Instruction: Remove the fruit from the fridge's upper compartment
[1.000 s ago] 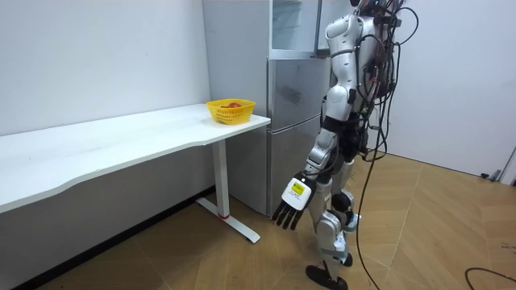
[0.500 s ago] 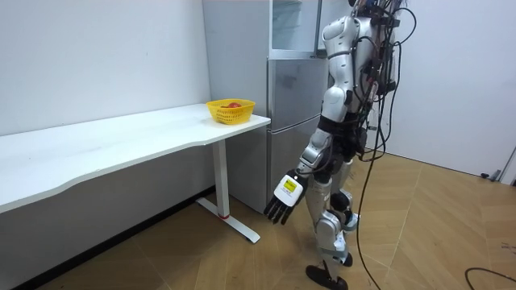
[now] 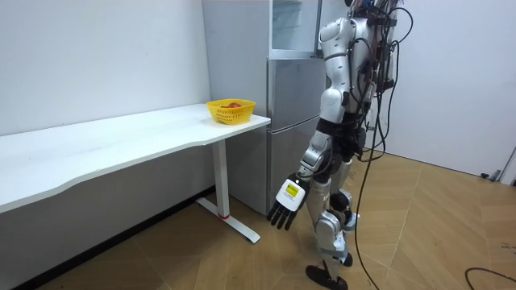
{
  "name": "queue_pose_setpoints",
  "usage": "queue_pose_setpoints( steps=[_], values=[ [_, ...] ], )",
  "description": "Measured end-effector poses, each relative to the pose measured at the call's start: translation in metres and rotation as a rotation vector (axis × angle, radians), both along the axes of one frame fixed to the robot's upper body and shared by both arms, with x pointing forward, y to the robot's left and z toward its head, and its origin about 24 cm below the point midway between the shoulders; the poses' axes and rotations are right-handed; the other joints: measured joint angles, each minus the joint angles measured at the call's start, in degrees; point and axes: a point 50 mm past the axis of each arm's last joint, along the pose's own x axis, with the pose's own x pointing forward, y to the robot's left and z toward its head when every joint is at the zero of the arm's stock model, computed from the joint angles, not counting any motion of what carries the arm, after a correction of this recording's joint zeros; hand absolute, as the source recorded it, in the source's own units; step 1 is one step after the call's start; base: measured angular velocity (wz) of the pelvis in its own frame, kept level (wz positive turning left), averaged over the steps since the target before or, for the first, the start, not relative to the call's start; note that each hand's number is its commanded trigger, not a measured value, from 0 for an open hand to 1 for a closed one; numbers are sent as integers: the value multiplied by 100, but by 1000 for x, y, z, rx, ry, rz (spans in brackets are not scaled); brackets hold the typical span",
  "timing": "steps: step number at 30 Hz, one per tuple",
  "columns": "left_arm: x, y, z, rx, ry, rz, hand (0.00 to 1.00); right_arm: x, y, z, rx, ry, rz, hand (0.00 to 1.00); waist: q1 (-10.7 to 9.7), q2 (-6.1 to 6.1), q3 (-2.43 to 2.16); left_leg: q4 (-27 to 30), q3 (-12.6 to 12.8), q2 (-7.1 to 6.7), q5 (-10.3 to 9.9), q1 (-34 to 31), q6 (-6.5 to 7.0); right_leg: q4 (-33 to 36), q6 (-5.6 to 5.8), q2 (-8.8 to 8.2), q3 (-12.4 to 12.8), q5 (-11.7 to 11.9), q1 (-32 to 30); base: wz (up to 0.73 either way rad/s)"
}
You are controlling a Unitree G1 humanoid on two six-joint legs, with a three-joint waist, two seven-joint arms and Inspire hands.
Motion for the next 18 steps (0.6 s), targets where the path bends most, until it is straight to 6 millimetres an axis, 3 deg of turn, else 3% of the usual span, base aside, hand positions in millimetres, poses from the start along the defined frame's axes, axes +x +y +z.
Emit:
queue_pose_setpoints(
  steps=[12,18],
  values=[
    [7,-2,-1,-23,-24,-19,0,13,28,20,-233,60,97,0,174,45,8,-1,55,26,-1,-11,-4,89,-32,38,81,-7,-100,-4],
    [4,-2,-2,-25,-11,-16,0,23,42,32,-383,98,168,0,323,-13,12,2,47,27,-1,-2,-5,85,-37,36,62,-3,-30,0]
  ],
)
